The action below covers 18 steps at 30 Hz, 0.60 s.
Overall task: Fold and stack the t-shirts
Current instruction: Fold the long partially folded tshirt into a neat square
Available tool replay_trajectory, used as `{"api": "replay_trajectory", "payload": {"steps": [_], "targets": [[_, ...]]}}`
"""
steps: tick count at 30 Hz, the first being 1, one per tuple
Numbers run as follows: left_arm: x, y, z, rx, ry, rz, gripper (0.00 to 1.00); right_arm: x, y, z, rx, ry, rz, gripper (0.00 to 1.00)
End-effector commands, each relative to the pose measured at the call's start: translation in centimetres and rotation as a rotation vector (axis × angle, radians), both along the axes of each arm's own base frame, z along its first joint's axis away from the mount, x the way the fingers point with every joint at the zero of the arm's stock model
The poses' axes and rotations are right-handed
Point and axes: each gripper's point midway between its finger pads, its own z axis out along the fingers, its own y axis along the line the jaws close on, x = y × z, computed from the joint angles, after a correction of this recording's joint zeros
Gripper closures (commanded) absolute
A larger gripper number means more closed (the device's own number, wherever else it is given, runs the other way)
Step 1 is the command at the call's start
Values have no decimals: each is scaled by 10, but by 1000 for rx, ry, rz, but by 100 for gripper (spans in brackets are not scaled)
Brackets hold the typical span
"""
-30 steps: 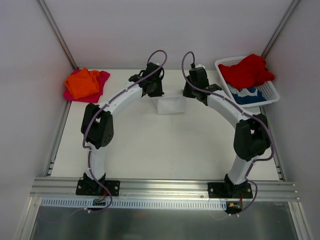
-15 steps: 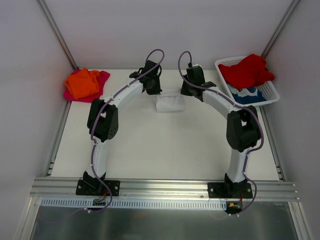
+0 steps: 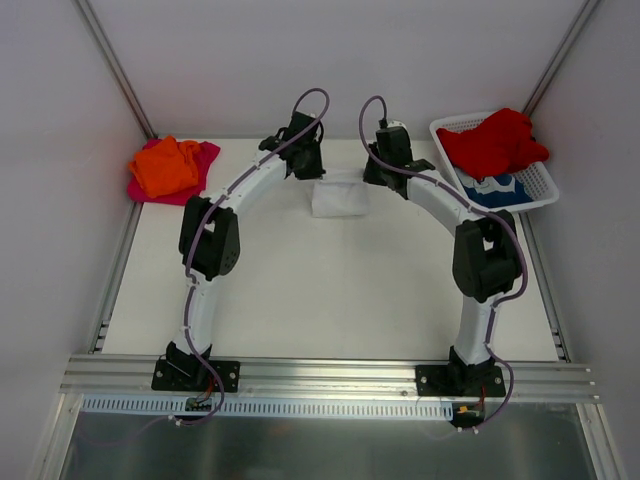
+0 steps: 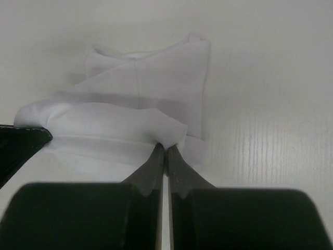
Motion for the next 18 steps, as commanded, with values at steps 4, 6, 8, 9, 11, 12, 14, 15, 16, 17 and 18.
{"api": "replay_trajectory", "payload": {"steps": [4, 6, 8, 9, 11, 12, 14, 15, 16, 17, 18], "targets": [[35, 46, -7, 88, -23, 82, 100, 40, -30, 12, -60, -83, -82, 100], [42, 47, -10, 88, -29, 83, 100, 47, -31, 11, -63, -94, -84, 100], [50, 50, -14, 84, -28, 89, 100, 53, -32, 3, -71, -90, -86, 100], [52, 50, -17, 85, -27, 90, 100, 57, -33, 4, -72, -99, -88, 100], [59, 53, -21, 84, -29, 96, 100, 62, -32, -3, -78, -98, -84, 100], [61, 54, -22, 84, -31, 97, 100, 64, -32, -3, -79, -103, -87, 100], [68, 56, -25, 82, -36, 102, 100, 68, -33, -12, -85, -98, -87, 100], [73, 58, -26, 87, -46, 109, 71, 73, -33, -9, -83, -109, -92, 99], [81, 61, -30, 91, -55, 117, 55, 76, -34, -26, -95, -74, -92, 82], [86, 62, -34, 89, -57, 119, 40, 79, -34, -31, -96, -57, -92, 73], [91, 63, -35, 84, -63, 119, 24, 82, -34, -30, -99, -45, -93, 67]]}}
